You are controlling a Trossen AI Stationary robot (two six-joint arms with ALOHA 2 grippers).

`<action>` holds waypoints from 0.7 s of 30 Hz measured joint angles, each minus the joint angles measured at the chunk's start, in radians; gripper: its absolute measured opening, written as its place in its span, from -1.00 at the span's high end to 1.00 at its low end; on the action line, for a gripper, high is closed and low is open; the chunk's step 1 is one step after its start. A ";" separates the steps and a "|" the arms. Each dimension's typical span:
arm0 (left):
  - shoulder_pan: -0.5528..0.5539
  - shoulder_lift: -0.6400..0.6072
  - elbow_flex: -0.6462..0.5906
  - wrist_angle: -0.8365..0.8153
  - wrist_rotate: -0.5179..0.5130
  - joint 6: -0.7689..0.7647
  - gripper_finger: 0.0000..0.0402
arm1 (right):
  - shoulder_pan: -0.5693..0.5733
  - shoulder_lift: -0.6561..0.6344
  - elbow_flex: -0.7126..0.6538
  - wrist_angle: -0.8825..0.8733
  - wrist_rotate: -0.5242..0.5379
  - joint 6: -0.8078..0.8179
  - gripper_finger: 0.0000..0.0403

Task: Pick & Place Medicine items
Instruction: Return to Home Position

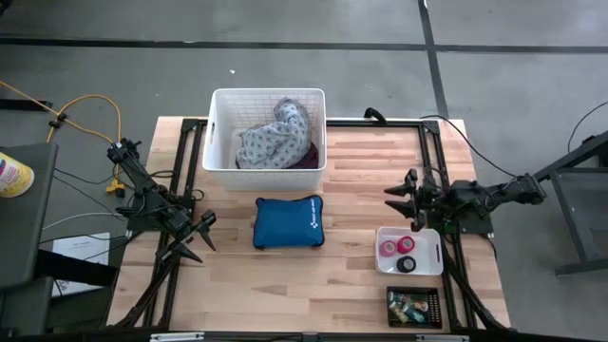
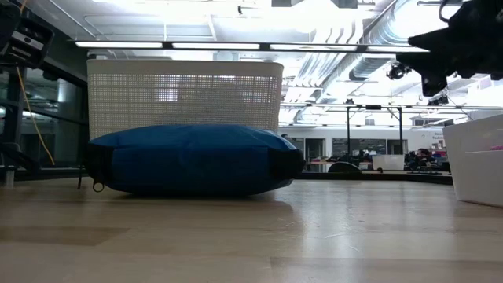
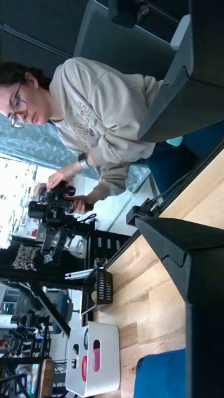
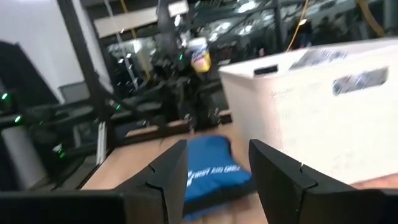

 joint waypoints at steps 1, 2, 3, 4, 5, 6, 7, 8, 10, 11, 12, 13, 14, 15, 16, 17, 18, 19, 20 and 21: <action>0.000 0.000 0.000 0.000 0.000 0.000 -0.01 | 0.000 0.000 0.000 -0.017 -0.013 0.010 0.22; 0.000 0.000 0.000 0.000 0.000 0.000 -0.01 | 0.000 0.000 0.000 -0.033 -0.025 0.019 0.22; 0.000 0.000 0.000 0.000 0.000 0.000 -0.01 | 0.000 0.000 0.000 -0.050 -0.034 0.026 0.22; 0.000 0.000 0.000 0.000 0.000 0.000 -0.01 | 0.000 0.000 0.000 -0.066 -0.036 0.033 0.22; 0.000 0.000 0.000 0.000 0.000 0.000 -0.01 | 0.000 0.000 0.000 -0.073 -0.036 0.039 0.22; 0.000 0.000 0.000 0.000 0.000 0.000 -0.01 | 0.000 0.000 0.000 -0.075 -0.038 0.043 0.22; 0.000 0.000 0.000 0.000 0.000 0.000 -0.01 | 0.000 0.000 0.000 -0.075 -0.038 0.043 0.22; 0.000 0.000 0.000 0.000 0.000 0.000 -0.01 | 0.000 0.000 0.000 -0.076 -0.038 0.041 0.22; 0.000 0.000 0.000 0.000 0.000 0.000 -0.01 | 0.000 0.000 0.000 -0.079 -0.039 0.031 0.22; 0.000 0.000 0.000 0.000 0.000 0.000 -0.01 | 0.000 0.000 0.000 -0.080 -0.039 0.030 0.22; 0.000 0.000 0.000 0.000 0.000 0.000 -0.01 | 0.000 0.000 0.000 -0.080 -0.039 0.030 0.22; 0.000 0.000 0.000 0.000 0.000 0.000 -0.01 | 0.000 0.000 0.000 -0.081 -0.039 0.030 0.22; 0.000 0.000 0.000 0.000 0.000 0.000 -0.01 | 0.000 0.000 0.000 -0.082 -0.039 0.030 0.22; 0.000 0.000 0.000 0.000 0.000 0.000 -0.01 | 0.000 0.000 0.000 -0.083 -0.039 0.030 0.22; 0.000 0.000 0.000 0.000 0.000 0.000 -0.01 | 0.000 0.000 0.000 -0.083 -0.039 0.030 0.22; 0.000 0.000 0.000 0.000 0.000 0.000 -0.01 | 0.000 0.000 0.000 -0.084 -0.039 0.030 0.22; 0.000 0.000 0.000 0.000 0.000 0.000 -0.01 | 0.000 0.000 0.000 -0.084 -0.039 0.030 0.22; 0.000 0.000 0.000 0.000 0.000 0.000 -0.01 | 0.000 0.000 0.000 -0.085 -0.039 0.030 0.22; 0.000 0.000 0.000 0.000 0.000 0.000 -0.01 | 0.000 0.000 0.000 -0.085 -0.039 0.030 0.22; 0.000 0.000 0.000 0.000 0.000 0.000 -0.01 | 0.000 0.000 -0.001 -0.086 -0.039 0.030 0.22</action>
